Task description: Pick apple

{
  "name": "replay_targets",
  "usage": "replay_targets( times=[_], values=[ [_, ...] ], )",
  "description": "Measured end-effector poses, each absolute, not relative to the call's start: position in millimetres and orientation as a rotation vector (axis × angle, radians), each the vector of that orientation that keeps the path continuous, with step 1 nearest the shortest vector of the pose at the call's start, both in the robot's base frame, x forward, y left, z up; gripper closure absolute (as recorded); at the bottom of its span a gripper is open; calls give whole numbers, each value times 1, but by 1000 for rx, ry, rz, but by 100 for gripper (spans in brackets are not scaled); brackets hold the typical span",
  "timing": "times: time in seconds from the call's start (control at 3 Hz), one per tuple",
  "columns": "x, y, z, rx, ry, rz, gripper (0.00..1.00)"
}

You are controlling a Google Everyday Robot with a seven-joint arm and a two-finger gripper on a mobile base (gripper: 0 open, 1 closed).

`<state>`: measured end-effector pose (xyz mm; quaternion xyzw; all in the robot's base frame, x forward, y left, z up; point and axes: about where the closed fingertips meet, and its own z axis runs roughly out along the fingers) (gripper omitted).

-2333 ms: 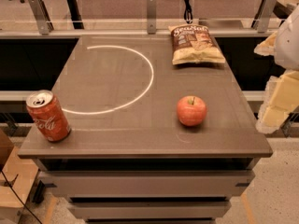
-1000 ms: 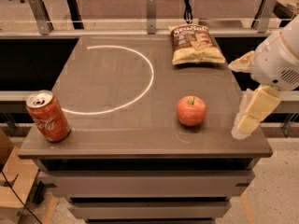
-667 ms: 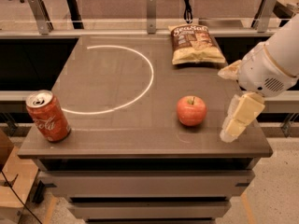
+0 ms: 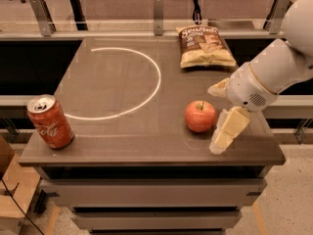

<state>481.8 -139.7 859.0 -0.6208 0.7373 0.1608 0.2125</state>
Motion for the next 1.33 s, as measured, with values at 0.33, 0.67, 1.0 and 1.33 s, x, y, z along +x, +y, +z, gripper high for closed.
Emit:
replay_targets(
  times=[0.33,0.67,1.0,1.33],
  values=[
    [481,-123,838,-1750,2041,536,18],
    [481,-114,833,-1760,2043,561,41],
    [483,-111,849,-1764,2037,539,65],
    [487,-107,887,-1775,2022,468,88]
  ],
)
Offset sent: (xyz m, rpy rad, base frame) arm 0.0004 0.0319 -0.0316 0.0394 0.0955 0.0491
